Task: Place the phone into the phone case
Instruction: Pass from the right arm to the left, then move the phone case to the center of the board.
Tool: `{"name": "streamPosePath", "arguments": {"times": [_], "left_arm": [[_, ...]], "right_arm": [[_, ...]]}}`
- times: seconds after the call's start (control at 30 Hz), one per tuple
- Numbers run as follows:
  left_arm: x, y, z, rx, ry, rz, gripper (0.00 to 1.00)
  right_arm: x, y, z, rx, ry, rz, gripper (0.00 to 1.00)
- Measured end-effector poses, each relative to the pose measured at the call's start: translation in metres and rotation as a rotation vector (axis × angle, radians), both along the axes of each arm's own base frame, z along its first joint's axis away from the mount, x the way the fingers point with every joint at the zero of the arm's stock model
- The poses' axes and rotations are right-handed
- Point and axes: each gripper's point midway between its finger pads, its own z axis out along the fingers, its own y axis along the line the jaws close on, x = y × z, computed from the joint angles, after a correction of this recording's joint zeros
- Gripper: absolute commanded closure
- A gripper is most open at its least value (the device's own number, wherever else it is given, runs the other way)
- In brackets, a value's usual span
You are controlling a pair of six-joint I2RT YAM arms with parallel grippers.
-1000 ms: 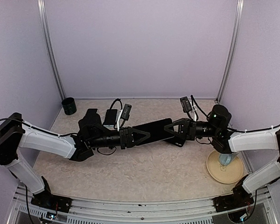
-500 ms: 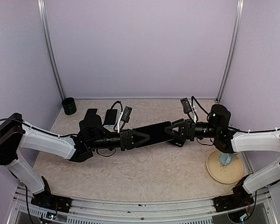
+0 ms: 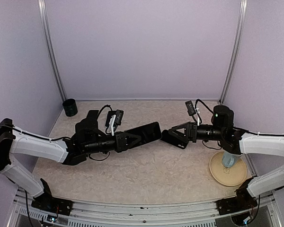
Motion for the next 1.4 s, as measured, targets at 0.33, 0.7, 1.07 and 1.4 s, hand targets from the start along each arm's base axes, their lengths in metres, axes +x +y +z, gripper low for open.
{"name": "streamPosePath", "arguments": {"times": [0.33, 0.7, 1.07, 1.4], "left_arm": [[0.011, 0.024, -0.007, 0.060, -0.013, 0.128, 1.00], [0.010, 0.035, -0.009, 0.072, -0.016, 0.161, 1.00], [0.008, 0.042, -0.010, 0.082, -0.036, 0.178, 1.00], [0.007, 0.049, -0.008, 0.080, -0.046, 0.194, 1.00]], "right_arm": [[0.030, -0.016, -0.041, -0.134, 0.135, -0.192, 0.36], [0.062, -0.048, -0.116, -0.376, 0.347, -0.463, 0.38], [0.077, -0.080, -0.157, -0.509, 0.440, -0.639, 0.46], [0.093, -0.096, -0.188, -0.611, 0.489, -0.735, 0.50]]}}
